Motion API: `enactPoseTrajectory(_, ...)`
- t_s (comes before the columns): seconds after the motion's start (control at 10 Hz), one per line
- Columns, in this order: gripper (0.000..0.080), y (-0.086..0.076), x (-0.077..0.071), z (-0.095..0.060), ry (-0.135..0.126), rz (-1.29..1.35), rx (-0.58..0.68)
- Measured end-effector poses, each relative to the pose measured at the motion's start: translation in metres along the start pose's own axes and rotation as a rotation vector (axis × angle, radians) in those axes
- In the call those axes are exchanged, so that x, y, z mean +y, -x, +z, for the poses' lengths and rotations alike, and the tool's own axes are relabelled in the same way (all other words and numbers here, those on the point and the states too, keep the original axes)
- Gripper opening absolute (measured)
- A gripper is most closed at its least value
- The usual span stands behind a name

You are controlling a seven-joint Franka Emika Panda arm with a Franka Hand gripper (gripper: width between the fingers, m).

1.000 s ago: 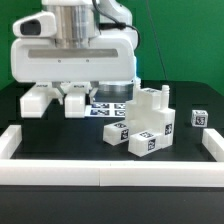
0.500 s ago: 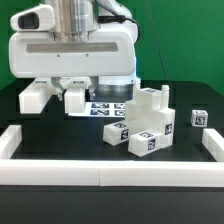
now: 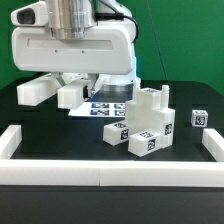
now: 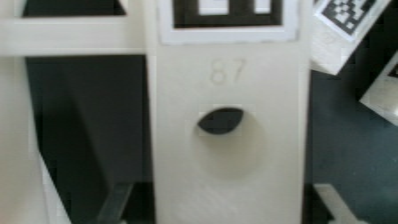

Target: Assemble chair

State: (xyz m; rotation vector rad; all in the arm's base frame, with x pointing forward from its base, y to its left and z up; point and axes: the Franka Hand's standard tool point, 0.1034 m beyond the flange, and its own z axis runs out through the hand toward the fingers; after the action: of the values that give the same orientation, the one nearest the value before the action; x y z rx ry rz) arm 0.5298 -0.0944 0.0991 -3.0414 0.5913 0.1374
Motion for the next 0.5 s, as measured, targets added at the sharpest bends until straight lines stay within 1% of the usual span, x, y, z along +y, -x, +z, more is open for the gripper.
enactPoseTrajectory(0.1, 0.0288, 0.002, -0.002, -0.006, -0.006, 0.041, 0.006)
enactPoseTrajectory(0.2, 0.0288, 0.003, -0.006, -0.012, -0.014, 0.142, 0.013)
enactPoseTrajectory(0.5, 0.0288, 0.008, -0.022, -0.03, -0.039, 0.313, 0.031)
